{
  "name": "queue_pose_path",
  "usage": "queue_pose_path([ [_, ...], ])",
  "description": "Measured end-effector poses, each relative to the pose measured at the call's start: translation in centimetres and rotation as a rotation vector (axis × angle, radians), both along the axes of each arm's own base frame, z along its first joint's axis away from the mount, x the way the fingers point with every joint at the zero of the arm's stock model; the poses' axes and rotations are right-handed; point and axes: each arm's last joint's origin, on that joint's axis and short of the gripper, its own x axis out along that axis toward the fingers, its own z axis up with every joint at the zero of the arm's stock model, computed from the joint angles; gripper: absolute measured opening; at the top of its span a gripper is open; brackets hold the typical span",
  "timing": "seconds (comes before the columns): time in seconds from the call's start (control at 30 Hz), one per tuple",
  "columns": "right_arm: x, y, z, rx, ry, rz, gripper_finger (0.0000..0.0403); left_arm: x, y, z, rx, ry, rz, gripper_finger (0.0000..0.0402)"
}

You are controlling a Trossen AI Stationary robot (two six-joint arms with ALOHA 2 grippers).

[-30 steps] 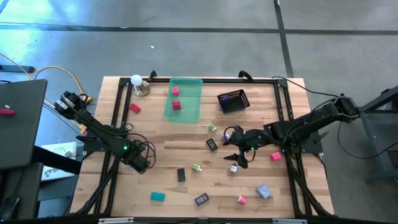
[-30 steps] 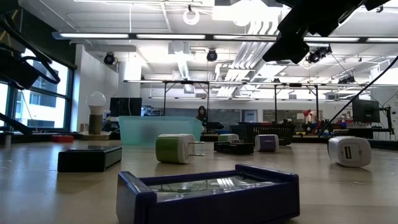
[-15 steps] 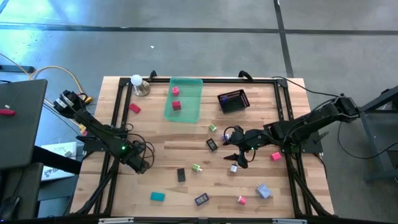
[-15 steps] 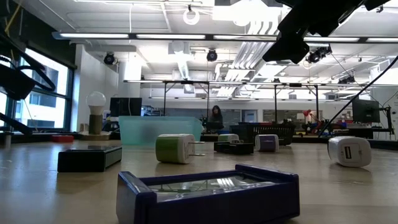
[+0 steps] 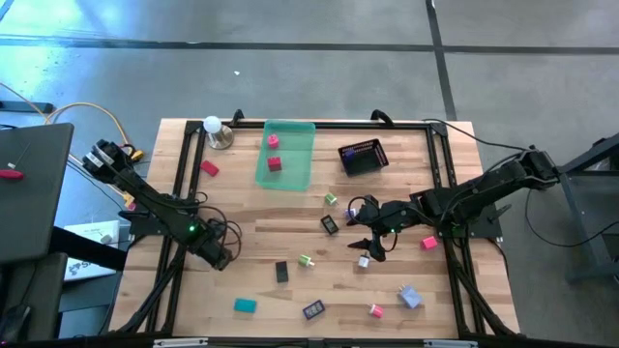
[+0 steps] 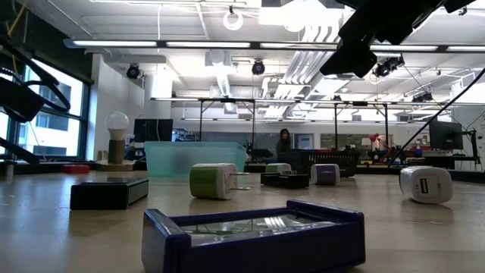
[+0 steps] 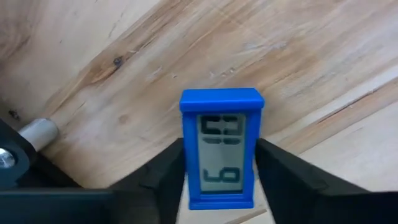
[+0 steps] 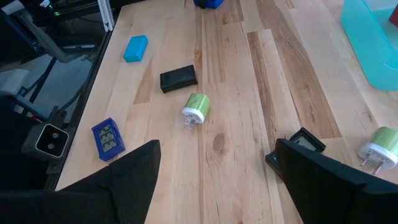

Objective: Pick & Place Office items
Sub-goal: Put the blue digital clock into the black bin

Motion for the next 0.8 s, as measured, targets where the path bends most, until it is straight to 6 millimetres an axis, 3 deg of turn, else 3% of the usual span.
queue_pose_path([
  [0.13, 0.0, 0.0, 0.0, 0.0, 0.0, 0.0, 0.0305, 0.4, 0.3, 0.1, 0.003, -0.02, -0.033, 0.0125],
  [0.43, 0.1, 0.1, 0.3, 0.001, -0.033, 0.007, 0.0305, 2.9, 0.2, 2.0, 0.2, -0.288, -0.194, 0.0125],
  [0.8, 0.5, 0.2, 0.9, -0.024, -0.118, 0.033, 0.0305, 8.2, 0.2, 6.2, 0.333, -0.71, -0.45, 0.0125],
])
